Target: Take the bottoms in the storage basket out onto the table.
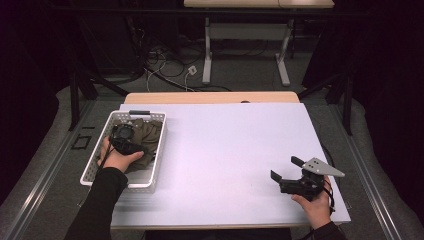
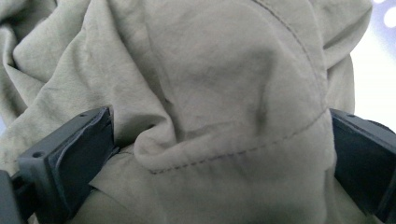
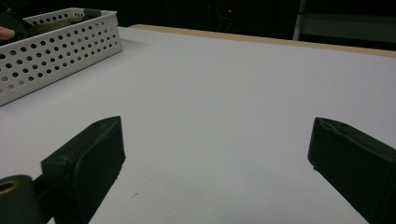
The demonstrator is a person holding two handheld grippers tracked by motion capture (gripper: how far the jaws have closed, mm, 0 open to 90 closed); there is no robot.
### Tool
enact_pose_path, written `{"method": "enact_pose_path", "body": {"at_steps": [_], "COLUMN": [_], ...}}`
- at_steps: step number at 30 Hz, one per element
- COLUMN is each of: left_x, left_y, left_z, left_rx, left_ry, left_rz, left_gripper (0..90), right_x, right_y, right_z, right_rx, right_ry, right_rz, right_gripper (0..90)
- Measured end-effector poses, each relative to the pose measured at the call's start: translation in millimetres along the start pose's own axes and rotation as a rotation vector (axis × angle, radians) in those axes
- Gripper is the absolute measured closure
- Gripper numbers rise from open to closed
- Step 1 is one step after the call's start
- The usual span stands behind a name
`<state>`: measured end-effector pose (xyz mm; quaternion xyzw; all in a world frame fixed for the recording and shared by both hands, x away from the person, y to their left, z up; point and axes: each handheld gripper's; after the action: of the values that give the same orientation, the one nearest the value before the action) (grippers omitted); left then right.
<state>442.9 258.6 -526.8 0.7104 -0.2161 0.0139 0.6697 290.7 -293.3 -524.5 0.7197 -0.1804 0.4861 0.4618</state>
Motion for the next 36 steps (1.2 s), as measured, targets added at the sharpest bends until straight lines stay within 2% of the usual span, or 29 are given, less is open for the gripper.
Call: {"method": "enact_pose_path", "body": {"at_steps": [10,15,20,32,36], "left_x": [1.2,1.5,2.0,0.6,-1.2], "left_y": [-6.5,-9.2,-10.6,-10.4,-9.8], "left_z": [0.3,0.2,-0.1,-1.3,-2.6], "left_rx": [-0.002,0.000,0.000,0.000,-0.005], "left_ry": [-0.007,-0.019,-0.010,-0.005,0.008], "left_rz": [-0.026,-0.024,-0.027,-0.020,-0.005], "left_gripper": [0.0,0.1,0.8,10.1,13.0], "right_x": [-0.1,-0.1,-0.2,-0.3,-0.3], "right_y": [-0.1,-0.4,-1.1,-2.0,-2.3], "right_z": [0.1,0.2,0.5,0.3,0.0], "right_rx": [0.000,0.000,0.002,0.005,0.007], "right_ry": [0.001,-0.001,0.005,0.007,0.010], "right_rz": [-0.004,-0.012,-0.009,-0.012,-0.014], "right_gripper": [3.8,3.9,4.1,4.7,5.0]}}
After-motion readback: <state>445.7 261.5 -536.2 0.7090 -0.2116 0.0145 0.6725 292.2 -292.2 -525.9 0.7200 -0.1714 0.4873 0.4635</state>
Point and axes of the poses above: each handheld gripper's, and its own axes: y roughly backward along the jaws, x roughly out of its top, z roughly to its right, and after that the axes turned 10 degrees about -z, right-handed
